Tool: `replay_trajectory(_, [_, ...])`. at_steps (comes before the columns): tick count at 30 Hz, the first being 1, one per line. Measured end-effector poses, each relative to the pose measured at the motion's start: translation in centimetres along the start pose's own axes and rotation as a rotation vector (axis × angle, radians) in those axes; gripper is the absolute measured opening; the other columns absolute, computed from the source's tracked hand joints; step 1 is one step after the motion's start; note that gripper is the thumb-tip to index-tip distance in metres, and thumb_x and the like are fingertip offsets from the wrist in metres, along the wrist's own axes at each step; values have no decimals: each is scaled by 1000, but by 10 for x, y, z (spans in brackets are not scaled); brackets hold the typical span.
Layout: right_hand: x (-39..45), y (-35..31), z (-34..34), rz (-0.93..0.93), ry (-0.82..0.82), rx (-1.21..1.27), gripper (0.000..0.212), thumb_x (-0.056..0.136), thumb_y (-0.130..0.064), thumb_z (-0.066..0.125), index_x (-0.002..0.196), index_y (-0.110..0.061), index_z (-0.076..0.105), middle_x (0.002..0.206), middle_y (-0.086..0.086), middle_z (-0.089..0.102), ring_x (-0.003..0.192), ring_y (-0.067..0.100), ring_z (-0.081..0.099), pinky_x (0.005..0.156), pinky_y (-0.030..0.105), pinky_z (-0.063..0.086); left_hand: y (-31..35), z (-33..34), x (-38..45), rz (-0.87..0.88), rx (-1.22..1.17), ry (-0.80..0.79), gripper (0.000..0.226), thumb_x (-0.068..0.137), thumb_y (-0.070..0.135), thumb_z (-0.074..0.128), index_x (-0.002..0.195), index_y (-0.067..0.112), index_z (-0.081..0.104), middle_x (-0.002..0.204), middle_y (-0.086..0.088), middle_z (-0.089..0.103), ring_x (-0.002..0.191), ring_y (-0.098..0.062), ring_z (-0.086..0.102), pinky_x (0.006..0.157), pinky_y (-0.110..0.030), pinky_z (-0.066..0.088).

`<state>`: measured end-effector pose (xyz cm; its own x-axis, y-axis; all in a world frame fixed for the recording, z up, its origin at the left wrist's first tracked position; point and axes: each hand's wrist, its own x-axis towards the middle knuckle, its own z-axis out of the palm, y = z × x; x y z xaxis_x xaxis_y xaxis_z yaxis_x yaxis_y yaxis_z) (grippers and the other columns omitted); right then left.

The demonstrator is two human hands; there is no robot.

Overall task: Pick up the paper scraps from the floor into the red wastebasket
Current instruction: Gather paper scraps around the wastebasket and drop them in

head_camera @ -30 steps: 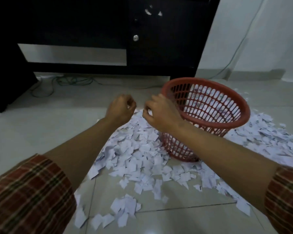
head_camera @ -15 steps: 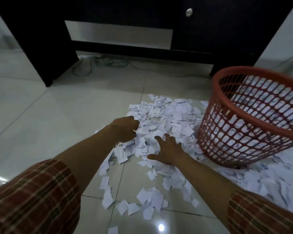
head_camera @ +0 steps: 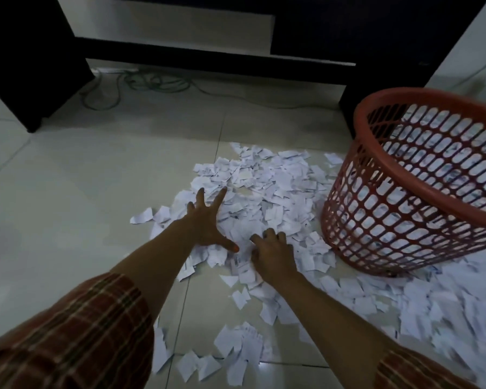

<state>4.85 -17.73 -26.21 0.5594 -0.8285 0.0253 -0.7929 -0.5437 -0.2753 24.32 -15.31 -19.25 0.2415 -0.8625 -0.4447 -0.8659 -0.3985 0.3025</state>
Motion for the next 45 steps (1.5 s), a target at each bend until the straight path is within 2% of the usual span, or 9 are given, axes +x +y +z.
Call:
replay_trajectory(5, [-4,25,-13,-47,-109,142,14,84,0,57,92,-3,68,99,22,54,89,37,55,69,38,45,26,32,16,29,117,-172,147,43,71,82,144,50,-22,152,-14,-37,141,-52,-13,111,-68,16])
replay_trajectory(8, [-3,31,-27,-52,-139,162,12,81,3,57,86,0,67,93,20,56,90,35,57,68,29,36,34,46,27,5,261,-248,131,54,64,83,147,51,-9,154,-16,-27,140,-55,-11,108,-69,23])
replay_trajectory(12, [-5,34,-40,-51,-117,185,17,82,5,58,91,-1,71,98,20,58,93,33,56,68,26,35,44,34,32,37,302,-77,78,77,38,76,142,32,33,142,-17,28,128,-44,39,103,-47,41])
replay_trajectory(15, [-6,30,-51,-77,-108,199,17,82,5,61,89,-5,73,97,18,58,89,33,59,71,33,47,42,30,26,114,330,-38,53,85,37,70,131,23,49,131,-11,42,117,-31,52,98,-37,46])
replay_trajectory(22, [3,8,-83,-97,22,255,15,77,6,65,81,-5,74,88,16,59,81,33,60,65,31,45,41,-5,9,107,273,73,49,89,13,61,137,19,50,140,-12,42,127,-29,47,104,-33,40])
replay_trajectory(27, [9,-9,-115,-139,134,287,17,78,5,64,85,-7,75,90,15,60,81,33,61,67,28,44,49,-51,-8,112,189,214,31,84,13,67,115,10,64,125,-16,57,113,-30,55,94,-35,46])
replay_trajectory(38, [-1,-18,-223,-264,404,272,18,70,8,66,80,-5,74,83,14,61,76,30,58,63,31,42,118,-164,-64,169,-29,683,20,81,1,67,101,3,68,99,-17,67,84,-28,59,70,-31,41])
replay_trajectory(41, [-8,-9,-254,-306,498,261,16,70,5,68,79,-7,75,81,11,63,73,28,60,63,34,47,139,-177,-73,222,-48,750,17,80,-1,65,96,4,68,102,-19,64,92,-32,61,73,-32,43])
replay_trajectory(45, [-15,13,-300,-308,589,242,18,70,2,68,79,-12,76,80,5,63,72,13,55,65,22,40,173,-183,-77,275,-117,792,16,80,-2,63,85,14,63,102,-16,60,91,-33,60,70,-30,39])
